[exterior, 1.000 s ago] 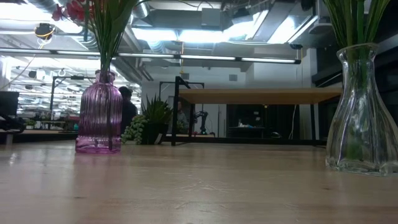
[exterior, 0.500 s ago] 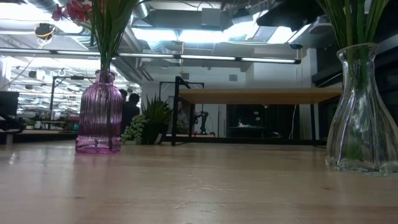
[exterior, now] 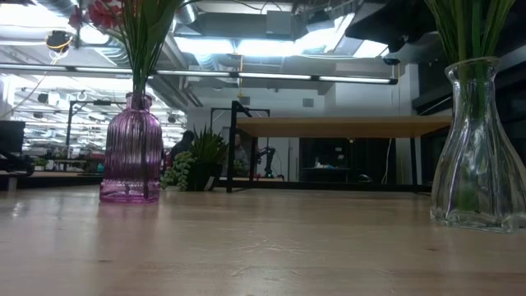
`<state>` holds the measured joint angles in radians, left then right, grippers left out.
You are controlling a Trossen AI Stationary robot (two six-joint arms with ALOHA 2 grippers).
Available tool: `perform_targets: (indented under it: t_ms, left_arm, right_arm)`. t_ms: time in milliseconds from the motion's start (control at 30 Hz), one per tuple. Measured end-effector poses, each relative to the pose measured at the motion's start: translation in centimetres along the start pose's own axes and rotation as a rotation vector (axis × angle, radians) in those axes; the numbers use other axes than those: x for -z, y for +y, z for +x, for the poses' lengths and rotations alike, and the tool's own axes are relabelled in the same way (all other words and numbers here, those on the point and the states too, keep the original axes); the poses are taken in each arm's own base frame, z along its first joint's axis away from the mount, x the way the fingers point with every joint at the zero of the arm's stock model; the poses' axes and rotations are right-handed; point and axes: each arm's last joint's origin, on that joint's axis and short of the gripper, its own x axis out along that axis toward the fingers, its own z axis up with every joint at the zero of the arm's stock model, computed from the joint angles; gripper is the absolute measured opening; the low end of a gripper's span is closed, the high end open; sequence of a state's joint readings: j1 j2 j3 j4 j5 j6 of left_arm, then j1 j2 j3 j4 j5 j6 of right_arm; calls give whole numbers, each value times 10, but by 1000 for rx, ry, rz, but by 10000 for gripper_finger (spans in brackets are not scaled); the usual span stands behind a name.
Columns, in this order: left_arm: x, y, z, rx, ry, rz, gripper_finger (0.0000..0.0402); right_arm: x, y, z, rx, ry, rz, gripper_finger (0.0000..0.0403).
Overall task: Pick and place flowers into a vace then onto a shelf
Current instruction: Put the red flower into the violet vase
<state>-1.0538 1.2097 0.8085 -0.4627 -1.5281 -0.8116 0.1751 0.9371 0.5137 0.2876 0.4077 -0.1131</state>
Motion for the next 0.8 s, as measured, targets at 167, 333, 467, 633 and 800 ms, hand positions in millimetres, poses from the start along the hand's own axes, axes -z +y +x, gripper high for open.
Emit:
perform_targets:
  t_ms: [167,333,467,633,800]
  left_arm:
    - [28,13,-7,30,9,-54,3]
    - [76,34,-13,56,-21,-148,3]
    - [89,42,-13,59,-26,-157,3]
    - [78,34,-15,62,-36,-90,3]
    - [66,20,-24,127,10,-73,3]
  right_arm:
    - [0,1,0,-16,-2,8,0]
    - [0,3,0,-27,-1,24,0]
    - [0,4,-1,-36,-3,29,0]
    - [0,4,-1,-35,-2,50,0]
    - [0,4,-1,-35,-2,50,0]
